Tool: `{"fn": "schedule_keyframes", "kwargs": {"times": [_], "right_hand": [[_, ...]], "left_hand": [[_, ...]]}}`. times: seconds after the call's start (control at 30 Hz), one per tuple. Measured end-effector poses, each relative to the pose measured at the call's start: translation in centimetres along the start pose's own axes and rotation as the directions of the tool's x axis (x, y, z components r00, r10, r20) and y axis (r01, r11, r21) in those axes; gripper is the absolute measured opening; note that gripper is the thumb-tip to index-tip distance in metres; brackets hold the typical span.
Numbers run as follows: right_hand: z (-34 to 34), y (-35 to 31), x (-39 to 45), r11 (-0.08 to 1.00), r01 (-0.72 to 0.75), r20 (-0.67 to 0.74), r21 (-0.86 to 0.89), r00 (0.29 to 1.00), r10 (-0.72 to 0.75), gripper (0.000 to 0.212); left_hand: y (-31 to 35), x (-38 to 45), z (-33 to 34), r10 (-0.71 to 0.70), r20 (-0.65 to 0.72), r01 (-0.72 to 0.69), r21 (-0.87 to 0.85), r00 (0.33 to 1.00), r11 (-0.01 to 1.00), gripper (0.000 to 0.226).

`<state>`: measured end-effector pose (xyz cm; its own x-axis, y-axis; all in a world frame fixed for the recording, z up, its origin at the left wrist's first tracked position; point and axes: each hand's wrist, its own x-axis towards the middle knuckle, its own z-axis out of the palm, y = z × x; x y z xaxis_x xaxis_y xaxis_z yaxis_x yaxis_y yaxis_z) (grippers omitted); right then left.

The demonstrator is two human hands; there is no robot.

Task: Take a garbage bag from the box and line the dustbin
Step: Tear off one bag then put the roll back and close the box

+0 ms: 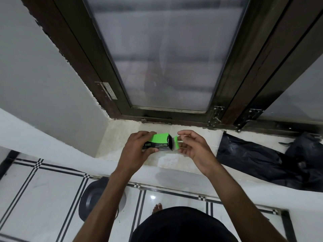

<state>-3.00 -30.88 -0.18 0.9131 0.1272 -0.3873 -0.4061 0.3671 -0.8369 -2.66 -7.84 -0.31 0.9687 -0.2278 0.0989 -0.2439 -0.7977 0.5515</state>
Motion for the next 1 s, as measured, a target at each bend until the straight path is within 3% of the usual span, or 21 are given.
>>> {"fn": "schedule_keyframes", "kwargs": {"times": [0.17,0.43,0.73,1.0], "right_hand": [[1.4,0.2,0.1,0.967,0.124,0.031,-0.223,0.992,-0.12,0.015],[1.2,0.7,0.5,0.966,0.118,0.045,-0.23,0.993,-0.11,0.02],[0.2,1.9,1.1,0.995,0.031,0.089,-0.097,0.996,-0.023,0.027],[1.5,1.8,1.9,0.966,0.097,0.079,-0.24,0.994,-0.08,0.023]], "left_hand": [[0.7,0.0,0.1,0.019,0.007,-0.019,0.018,1.0,1.0,0.056],[0.3,-0.1,-0.2,0.025,0.025,-0.026,0.046,0.999,0.999,0.057],[-0.1,-0.6,0.1,0.048,0.108,-0.053,0.05,0.993,0.997,0.059],[-0.6,0.1,-0.5,0.053,0.093,-0.055,0.025,0.994,0.998,0.057]]}}
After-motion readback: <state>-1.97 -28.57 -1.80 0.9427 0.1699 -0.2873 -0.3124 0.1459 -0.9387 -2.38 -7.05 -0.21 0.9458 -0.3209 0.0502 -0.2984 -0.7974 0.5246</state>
